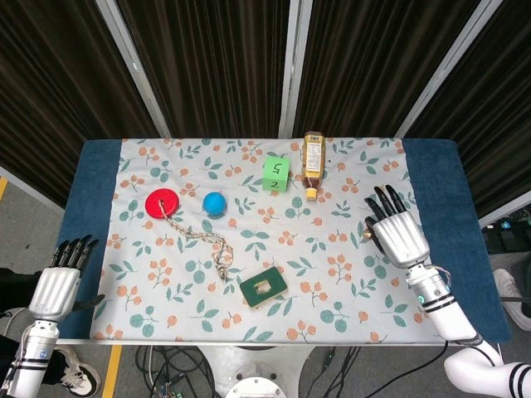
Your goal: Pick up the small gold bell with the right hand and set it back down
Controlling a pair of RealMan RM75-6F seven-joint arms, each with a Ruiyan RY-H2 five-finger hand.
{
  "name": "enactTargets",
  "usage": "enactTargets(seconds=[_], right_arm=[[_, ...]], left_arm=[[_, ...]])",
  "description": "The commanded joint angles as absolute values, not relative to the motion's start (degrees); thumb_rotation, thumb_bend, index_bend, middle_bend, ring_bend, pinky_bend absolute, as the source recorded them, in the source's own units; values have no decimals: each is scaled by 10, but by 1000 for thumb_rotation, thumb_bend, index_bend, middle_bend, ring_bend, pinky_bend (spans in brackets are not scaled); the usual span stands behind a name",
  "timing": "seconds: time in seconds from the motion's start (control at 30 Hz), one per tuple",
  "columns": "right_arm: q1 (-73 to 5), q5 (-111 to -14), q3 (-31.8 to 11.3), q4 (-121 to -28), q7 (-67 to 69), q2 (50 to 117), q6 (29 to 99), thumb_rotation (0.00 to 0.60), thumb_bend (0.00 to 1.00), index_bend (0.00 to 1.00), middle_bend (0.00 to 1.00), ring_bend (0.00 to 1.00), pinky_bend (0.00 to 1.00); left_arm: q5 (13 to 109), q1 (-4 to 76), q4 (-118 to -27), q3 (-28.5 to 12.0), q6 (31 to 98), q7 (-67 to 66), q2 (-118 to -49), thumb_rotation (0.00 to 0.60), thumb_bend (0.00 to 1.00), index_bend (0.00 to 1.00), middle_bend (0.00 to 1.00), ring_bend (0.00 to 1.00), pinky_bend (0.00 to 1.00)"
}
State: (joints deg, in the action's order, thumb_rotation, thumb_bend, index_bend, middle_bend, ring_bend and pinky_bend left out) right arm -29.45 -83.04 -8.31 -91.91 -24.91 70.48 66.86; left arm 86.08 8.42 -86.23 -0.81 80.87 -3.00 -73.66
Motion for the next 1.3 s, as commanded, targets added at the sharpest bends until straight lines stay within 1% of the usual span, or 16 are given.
enactTargets(seconds=[0.03,0.07,0.17,0.23,0.33,0.4,0.53,0.57,0.67,0.77,0.87,0.93,1.03,1.13,1.23,1.3], right_arm=[[-295,-840,-79,-934,-143,672,648,600,459,967,210,0,0],[-293,-831,-77,-948,-104,674,640,600,452,967,210,0,0],[-301,-831,-77,-1035,162,625,573,600,438,964,210,0,0],[-305,-893,-71,-1010,198,614,590,600,439,963,210,0,0],[-309,-938,-59,-1003,226,615,605,600,439,962,211,0,0],[-306,-947,-63,-976,150,618,621,600,439,962,211,0,0],[-270,-880,-112,-885,-169,697,718,600,445,963,224,0,0],[-267,-868,-112,-887,-195,706,719,600,445,964,226,0,0],[-272,-856,-89,-976,-89,675,657,600,448,964,222,0,0],[-275,-888,-93,-918,-229,698,698,600,455,964,223,0,0],[-275,-837,-102,-922,-214,710,677,600,455,964,225,0,0],[-276,-831,-101,-901,-253,714,681,600,455,964,224,0,0],[-278,-786,-97,-983,-119,676,609,600,453,960,220,0,0],[-280,-832,-90,-920,-234,685,654,600,450,957,217,0,0],[-282,-795,-94,-961,-146,674,619,600,453,956,215,0,0],[-283,-816,-88,-923,-207,683,640,600,459,956,214,0,0]], left_arm=[[861,84,-861,-7,807,-28,-738,600,0,0,0,0,6],[861,84,-860,-7,807,-28,-739,600,0,0,0,0,6],[860,85,-860,-7,805,-29,-739,600,0,0,0,0,6],[861,86,-861,-8,806,-30,-739,600,0,0,0,0,6],[861,87,-864,-9,805,-33,-737,600,0,0,0,0,6],[860,87,-865,-9,805,-34,-737,600,0,0,0,0,6],[861,88,-864,-8,804,-33,-739,600,0,0,0,0,6],[861,88,-863,-8,803,-32,-739,600,0,0,0,0,6],[857,88,-860,-9,801,-29,-741,600,0,0,0,0,6],[860,88,-859,-8,802,-28,-742,600,0,0,0,0,6],[862,86,-860,-7,806,-30,-740,600,0,0,0,0,6],[858,85,-860,-8,807,-27,-738,600,0,0,0,0,6],[856,85,-858,-8,805,-24,-739,600,0,0,0,0,6],[859,87,-855,-6,802,-23,-743,600,0,0,0,0,6],[861,88,-854,-6,801,-25,-745,600,0,0,0,0,6],[860,88,-855,-7,803,-25,-744,600,0,0,0,0,6]])
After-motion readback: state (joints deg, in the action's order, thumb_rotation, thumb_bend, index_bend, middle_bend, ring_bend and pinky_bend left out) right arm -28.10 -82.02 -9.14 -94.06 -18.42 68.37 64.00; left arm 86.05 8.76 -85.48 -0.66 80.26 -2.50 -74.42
